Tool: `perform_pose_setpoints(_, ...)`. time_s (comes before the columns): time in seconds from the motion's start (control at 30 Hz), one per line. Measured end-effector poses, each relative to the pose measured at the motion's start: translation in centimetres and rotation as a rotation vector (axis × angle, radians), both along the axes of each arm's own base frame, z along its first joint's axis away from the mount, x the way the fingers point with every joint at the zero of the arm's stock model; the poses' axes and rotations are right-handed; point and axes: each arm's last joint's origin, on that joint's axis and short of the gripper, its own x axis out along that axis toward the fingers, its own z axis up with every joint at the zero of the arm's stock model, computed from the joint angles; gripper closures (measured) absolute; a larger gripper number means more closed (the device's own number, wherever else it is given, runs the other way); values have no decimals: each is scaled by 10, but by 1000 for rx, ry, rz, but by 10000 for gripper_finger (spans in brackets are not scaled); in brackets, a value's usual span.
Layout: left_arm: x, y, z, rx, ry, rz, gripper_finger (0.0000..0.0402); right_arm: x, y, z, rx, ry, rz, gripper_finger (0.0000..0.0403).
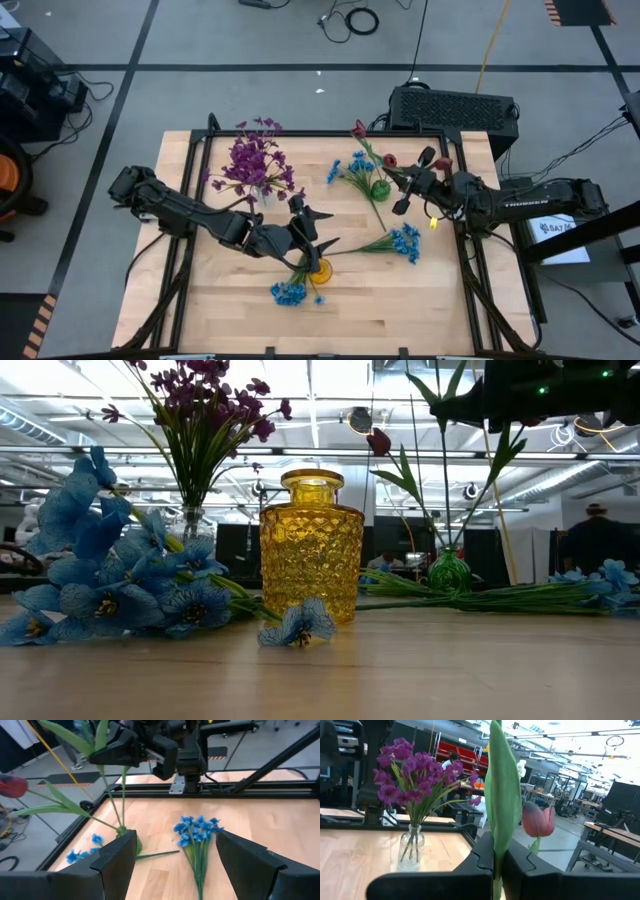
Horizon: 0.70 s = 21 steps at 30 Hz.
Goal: Sort flowers into vase by color
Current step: Put the red flower into the green vase
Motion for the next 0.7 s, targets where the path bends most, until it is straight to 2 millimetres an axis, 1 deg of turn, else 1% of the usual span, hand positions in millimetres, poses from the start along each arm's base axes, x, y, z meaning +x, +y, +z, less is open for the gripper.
perform_pose_setpoints(0.27,0,-1,0,-7,1,-19,123,1,-4,-6,49,30,-16,399)
perform_pose_setpoints(0.57,0,-1,0,-7,2,-19,124,10,-8,-16,85,80,-36,398)
perform_pose_setpoints(0.7,0,-1,0,-6,5,-19,124,11,-9,-18,87,87,-41,380)
